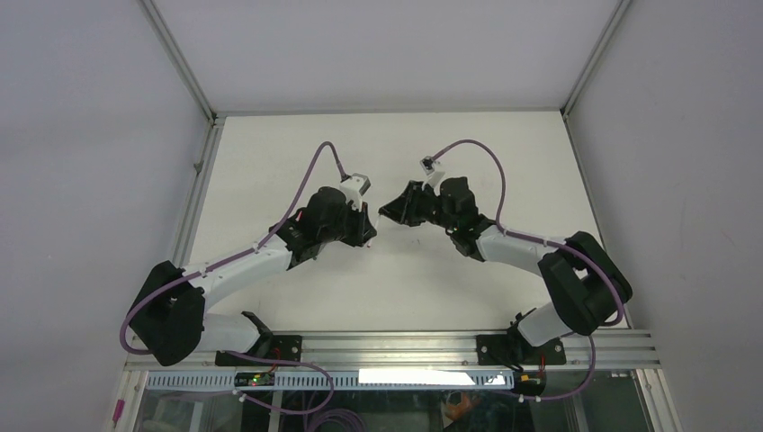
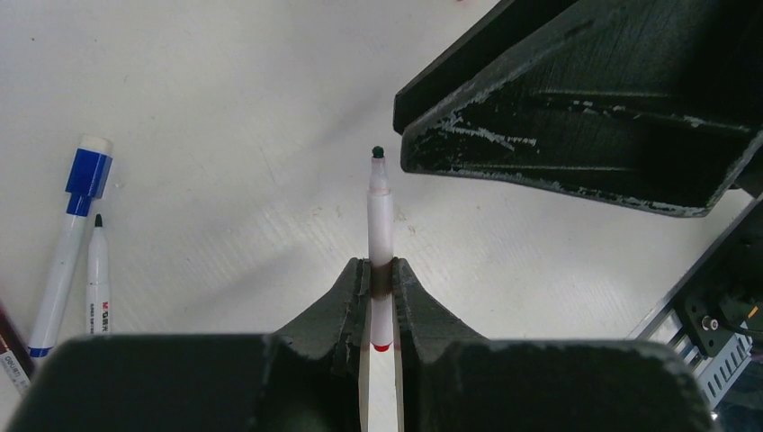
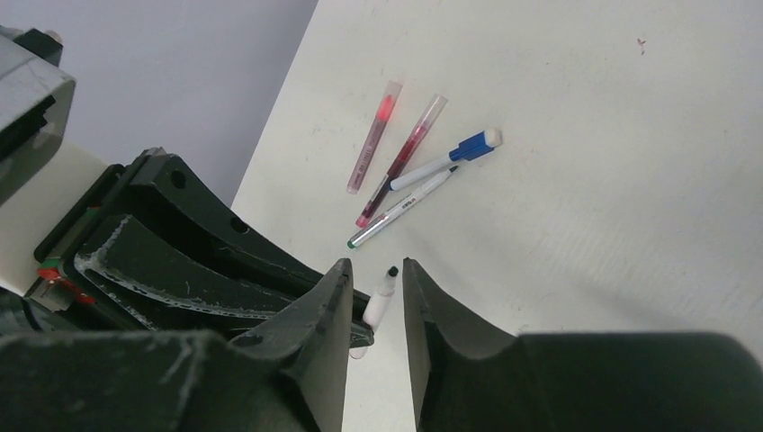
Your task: Insert the pens into the pen caps
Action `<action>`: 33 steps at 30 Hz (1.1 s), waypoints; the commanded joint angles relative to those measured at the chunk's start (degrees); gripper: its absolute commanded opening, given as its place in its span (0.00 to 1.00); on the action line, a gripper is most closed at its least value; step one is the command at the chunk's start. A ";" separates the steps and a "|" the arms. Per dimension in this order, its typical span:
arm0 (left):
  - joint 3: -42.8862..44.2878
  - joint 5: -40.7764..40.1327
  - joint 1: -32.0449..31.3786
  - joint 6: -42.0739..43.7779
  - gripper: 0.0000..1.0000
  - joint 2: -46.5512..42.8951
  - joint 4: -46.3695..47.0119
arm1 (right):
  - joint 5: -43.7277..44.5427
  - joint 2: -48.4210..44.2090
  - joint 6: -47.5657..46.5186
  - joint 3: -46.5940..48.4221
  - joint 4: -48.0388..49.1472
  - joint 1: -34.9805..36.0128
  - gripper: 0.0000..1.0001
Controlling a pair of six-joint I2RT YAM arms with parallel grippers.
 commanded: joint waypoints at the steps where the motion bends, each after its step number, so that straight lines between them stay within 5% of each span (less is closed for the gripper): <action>1: -0.29 -1.16 -0.49 0.66 0.00 -2.06 3.63 | -1.72 0.87 -0.10 1.88 2.59 1.21 0.30; 14: 1.11 -2.90 -0.54 1.87 0.00 -2.80 2.75 | -2.12 3.11 -0.12 2.68 2.77 2.73 0.29; 17: 0.97 -2.90 -0.53 1.80 0.00 -2.85 2.75 | -2.61 3.44 -0.11 2.85 2.77 2.75 0.19; 19: 0.72 -2.79 -0.52 1.63 0.00 -2.77 2.75 | -3.05 3.76 0.12 3.04 2.97 2.72 0.01; 33: 0.25 -2.23 -0.54 1.54 0.00 -2.76 2.86 | -3.85 4.16 0.51 3.33 3.99 2.75 0.05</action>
